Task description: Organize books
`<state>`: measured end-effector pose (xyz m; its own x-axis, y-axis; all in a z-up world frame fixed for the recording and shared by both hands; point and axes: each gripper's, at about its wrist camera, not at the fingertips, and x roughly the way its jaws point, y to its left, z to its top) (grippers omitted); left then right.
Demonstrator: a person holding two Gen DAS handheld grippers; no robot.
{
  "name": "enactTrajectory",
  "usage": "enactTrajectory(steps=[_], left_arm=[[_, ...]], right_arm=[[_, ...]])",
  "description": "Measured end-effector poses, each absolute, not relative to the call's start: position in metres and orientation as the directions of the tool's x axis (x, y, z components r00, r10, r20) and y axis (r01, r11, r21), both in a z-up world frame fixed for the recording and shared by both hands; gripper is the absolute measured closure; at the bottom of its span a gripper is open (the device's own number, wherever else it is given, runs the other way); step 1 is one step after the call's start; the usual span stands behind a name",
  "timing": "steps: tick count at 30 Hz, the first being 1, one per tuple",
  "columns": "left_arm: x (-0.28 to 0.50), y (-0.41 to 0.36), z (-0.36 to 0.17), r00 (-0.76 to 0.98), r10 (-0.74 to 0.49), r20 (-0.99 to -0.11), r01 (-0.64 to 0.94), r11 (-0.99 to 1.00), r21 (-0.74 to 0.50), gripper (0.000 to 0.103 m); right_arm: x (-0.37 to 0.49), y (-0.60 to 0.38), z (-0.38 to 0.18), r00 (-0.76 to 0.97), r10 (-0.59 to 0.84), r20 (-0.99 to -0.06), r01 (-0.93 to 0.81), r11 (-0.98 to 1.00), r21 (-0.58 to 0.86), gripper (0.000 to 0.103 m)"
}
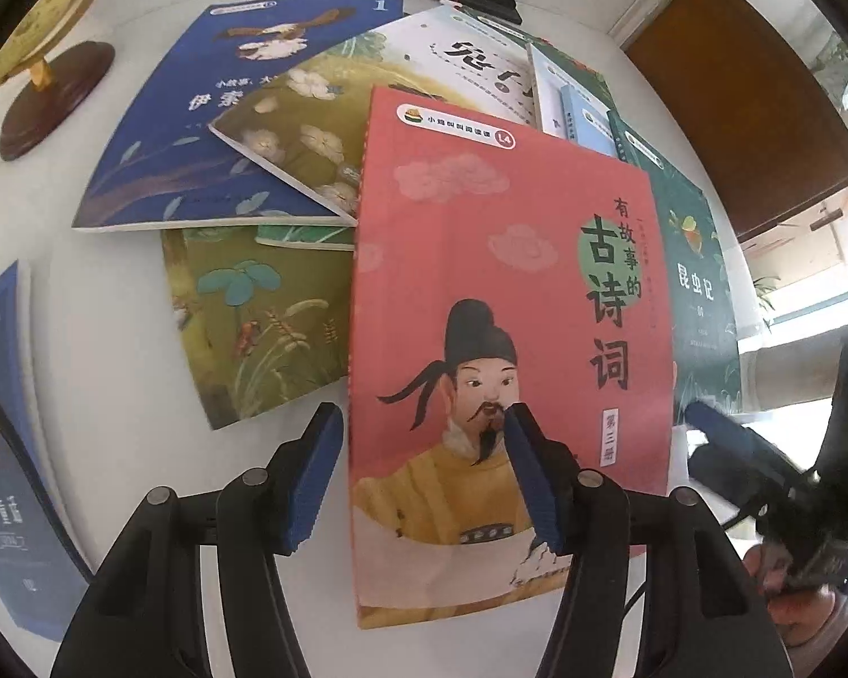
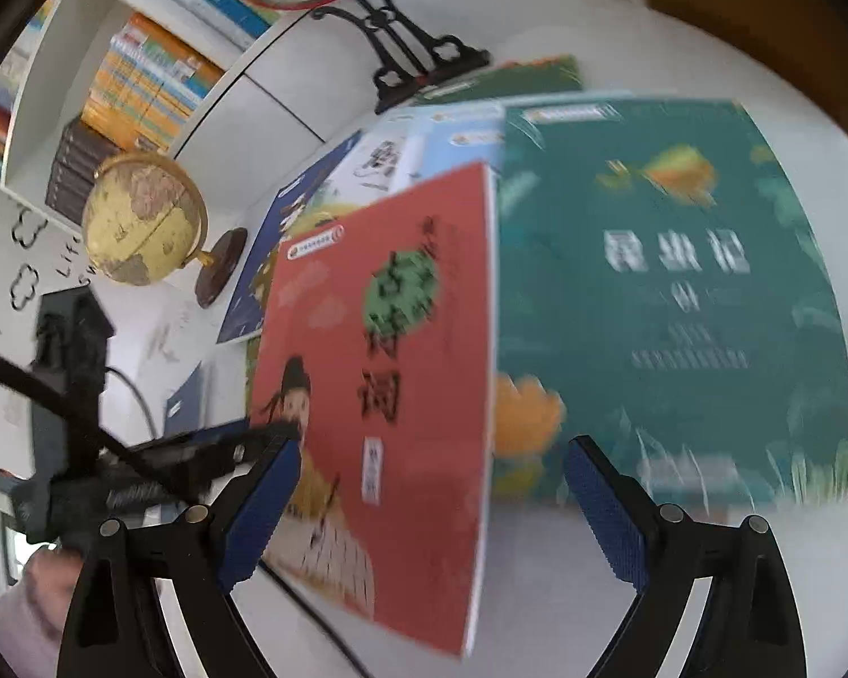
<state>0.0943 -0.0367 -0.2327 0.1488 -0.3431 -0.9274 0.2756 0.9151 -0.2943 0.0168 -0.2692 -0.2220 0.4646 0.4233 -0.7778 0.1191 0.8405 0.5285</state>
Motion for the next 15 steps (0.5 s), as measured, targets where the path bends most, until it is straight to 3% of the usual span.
enactTrajectory(steps=[7, 9, 10, 11, 15], left_arm=[[0.099, -0.029, -0.244, 0.108, -0.395, -0.912, 0.217, 0.905, -0.366, 0.043], [0.098, -0.026, -0.243, 0.11, -0.395, -0.912, 0.22, 0.905, -0.365, 0.042], [0.097, -0.027, -0.242, 0.111, -0.391, -0.914, 0.225, 0.906, -0.36, 0.042], [0.096, -0.028, -0.241, 0.108, -0.385, -0.917, 0.231, 0.907, -0.353, 0.042], [0.095, -0.029, -0.242, 0.081, -0.407, -0.91, 0.242, 0.893, -0.379, 0.043]], right_arm=[[0.013, -0.268, -0.225, 0.407, 0.459, -0.79, 0.093, 0.839, 0.535, 0.009], [0.014, -0.267, -0.229, 0.364, 0.492, -0.791, 0.096, 0.825, 0.557, 0.022], [0.013, -0.268, -0.233, 0.343, 0.516, -0.785, 0.102, 0.81, 0.577, 0.038], [0.012, -0.268, -0.242, 0.307, 0.548, -0.778, 0.123, 0.788, 0.604, 0.046], [0.011, -0.272, -0.249, 0.336, 0.586, -0.738, 0.128, 0.748, 0.652, 0.046]])
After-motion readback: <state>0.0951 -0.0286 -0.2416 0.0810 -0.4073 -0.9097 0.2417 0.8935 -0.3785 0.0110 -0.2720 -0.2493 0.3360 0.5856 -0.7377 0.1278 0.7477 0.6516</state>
